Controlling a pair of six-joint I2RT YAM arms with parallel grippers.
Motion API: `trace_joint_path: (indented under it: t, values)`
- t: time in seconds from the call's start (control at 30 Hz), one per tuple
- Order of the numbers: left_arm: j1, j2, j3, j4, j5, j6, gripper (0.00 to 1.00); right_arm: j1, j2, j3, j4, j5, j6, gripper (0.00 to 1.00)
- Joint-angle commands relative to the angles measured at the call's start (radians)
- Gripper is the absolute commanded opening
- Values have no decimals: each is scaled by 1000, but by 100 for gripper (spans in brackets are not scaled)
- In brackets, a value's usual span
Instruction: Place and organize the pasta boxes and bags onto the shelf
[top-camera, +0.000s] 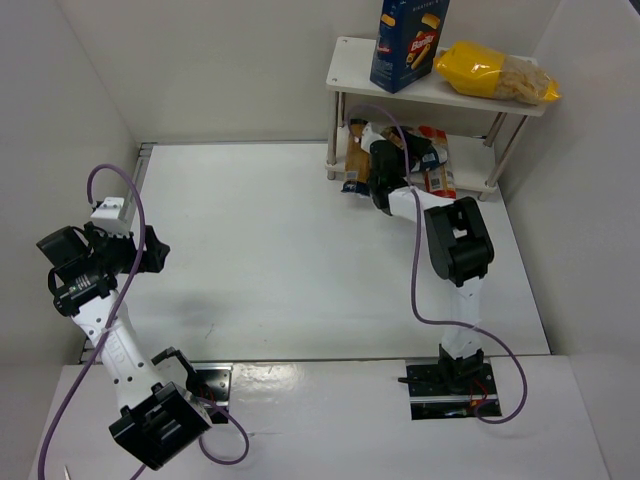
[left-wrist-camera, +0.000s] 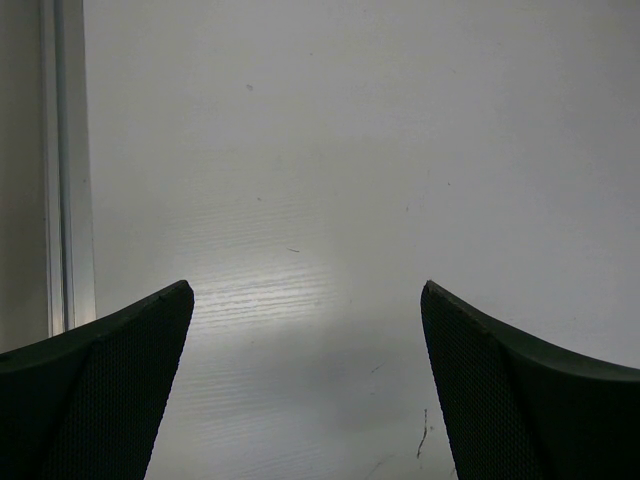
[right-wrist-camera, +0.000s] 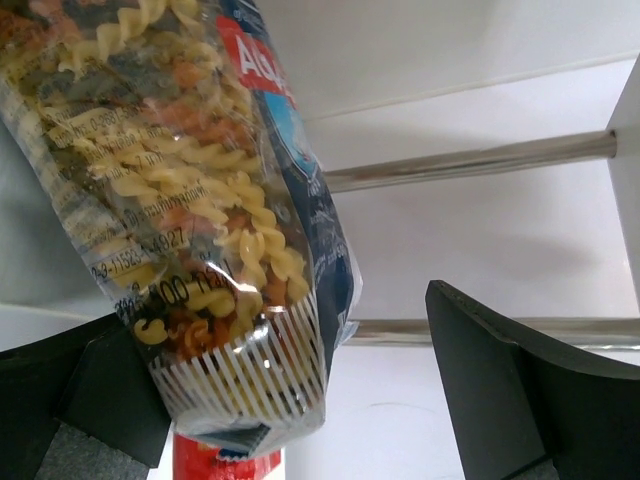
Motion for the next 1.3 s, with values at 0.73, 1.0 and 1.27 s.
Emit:
trace_joint_path:
  t: [0.73, 1.0, 1.27]
  values:
    - [7, -52, -2, -12, 58, 41, 100, 46, -271, -76, -262, -31, 266, 99]
    - [7, -70, -2, -12, 58, 41, 100, 18, -242, -64, -262, -42, 266, 69]
    - [7, -70, -2, -12, 58, 41, 100, 18, -208, 14, -262, -51, 266, 0]
